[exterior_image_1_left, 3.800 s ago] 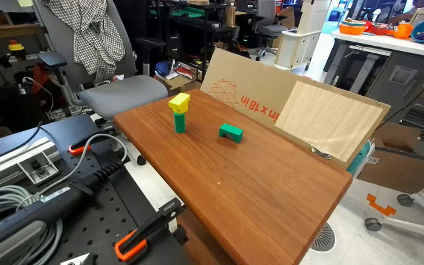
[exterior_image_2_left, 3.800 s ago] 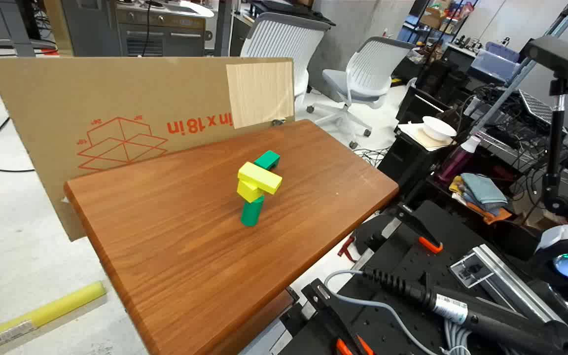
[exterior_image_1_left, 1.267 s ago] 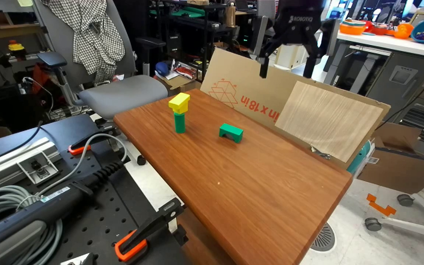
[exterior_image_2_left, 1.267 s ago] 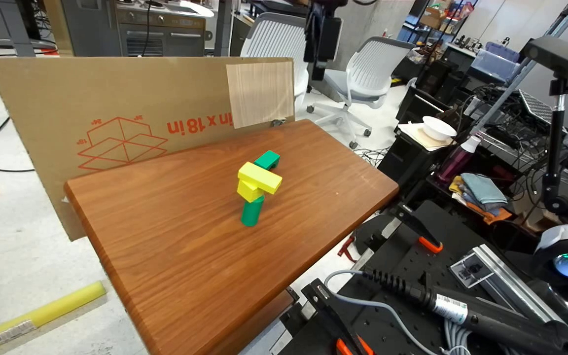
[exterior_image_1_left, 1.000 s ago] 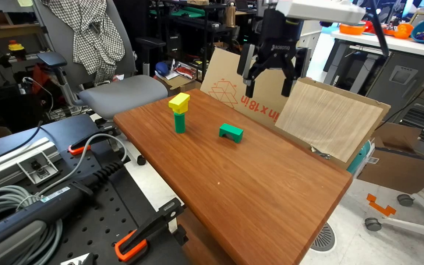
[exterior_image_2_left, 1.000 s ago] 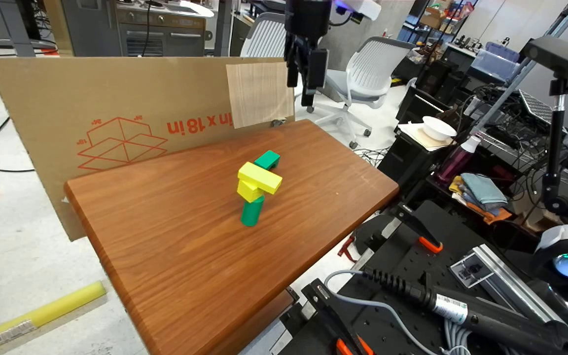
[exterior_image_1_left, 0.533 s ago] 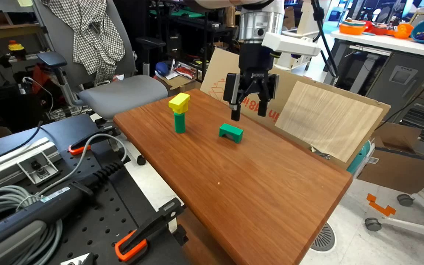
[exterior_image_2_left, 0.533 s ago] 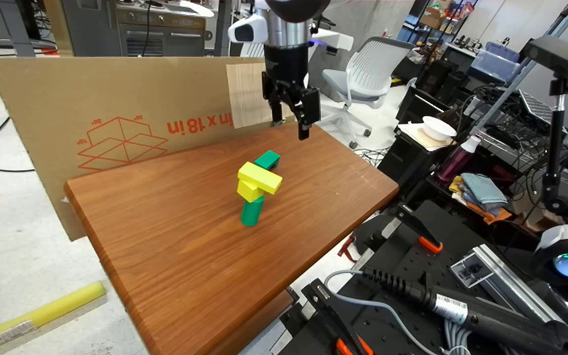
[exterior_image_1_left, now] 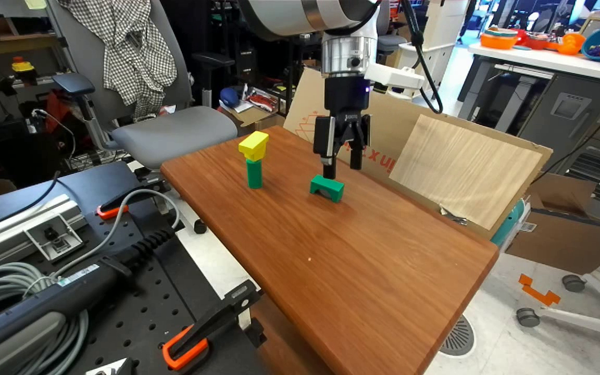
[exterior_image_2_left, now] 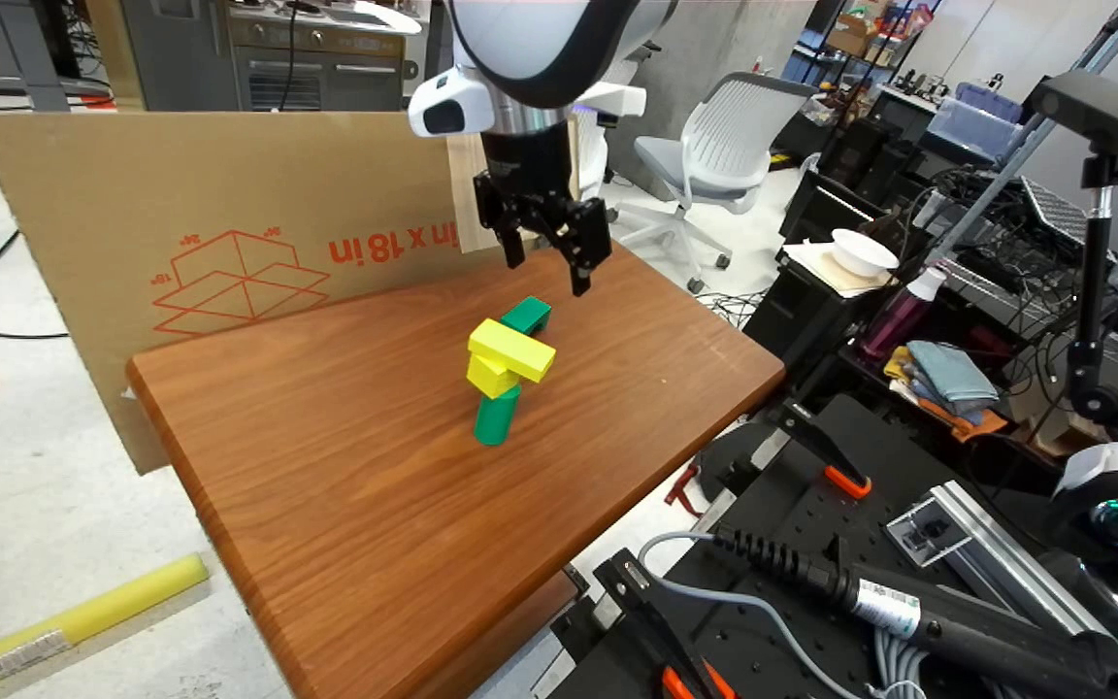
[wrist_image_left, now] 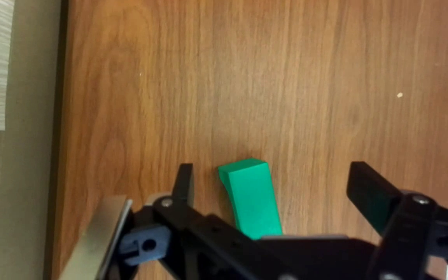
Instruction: Move the rectangular green block to the right
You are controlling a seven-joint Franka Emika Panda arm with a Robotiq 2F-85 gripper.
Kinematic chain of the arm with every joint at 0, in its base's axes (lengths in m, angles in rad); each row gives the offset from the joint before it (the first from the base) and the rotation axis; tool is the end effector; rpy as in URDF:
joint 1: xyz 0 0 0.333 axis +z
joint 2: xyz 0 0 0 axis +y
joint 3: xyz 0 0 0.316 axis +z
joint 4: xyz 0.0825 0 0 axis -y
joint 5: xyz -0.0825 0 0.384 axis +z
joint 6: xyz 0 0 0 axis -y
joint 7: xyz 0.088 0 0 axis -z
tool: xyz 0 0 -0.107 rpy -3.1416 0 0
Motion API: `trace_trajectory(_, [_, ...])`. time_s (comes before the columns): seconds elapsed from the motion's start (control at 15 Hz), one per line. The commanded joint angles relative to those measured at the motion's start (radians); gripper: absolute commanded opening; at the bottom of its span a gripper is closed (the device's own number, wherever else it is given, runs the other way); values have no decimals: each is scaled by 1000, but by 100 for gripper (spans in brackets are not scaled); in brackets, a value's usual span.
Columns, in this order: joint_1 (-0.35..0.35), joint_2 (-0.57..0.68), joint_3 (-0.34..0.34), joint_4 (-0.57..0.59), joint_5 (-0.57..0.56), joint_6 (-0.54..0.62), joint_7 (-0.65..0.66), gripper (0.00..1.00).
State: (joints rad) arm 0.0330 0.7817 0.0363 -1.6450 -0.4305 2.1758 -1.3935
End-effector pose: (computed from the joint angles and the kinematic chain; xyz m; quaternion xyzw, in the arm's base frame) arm 0.6561 0.0277 0.1399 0.6306 0.7526 -0.1852 0.0408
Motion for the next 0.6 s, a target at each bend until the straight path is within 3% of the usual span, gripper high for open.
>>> trace_trajectory(0.0, [11, 47, 3, 62, -10, -37, -32, 100])
trace_trajectory(0.53, [46, 70, 1, 68, -28, -29, -44, 100])
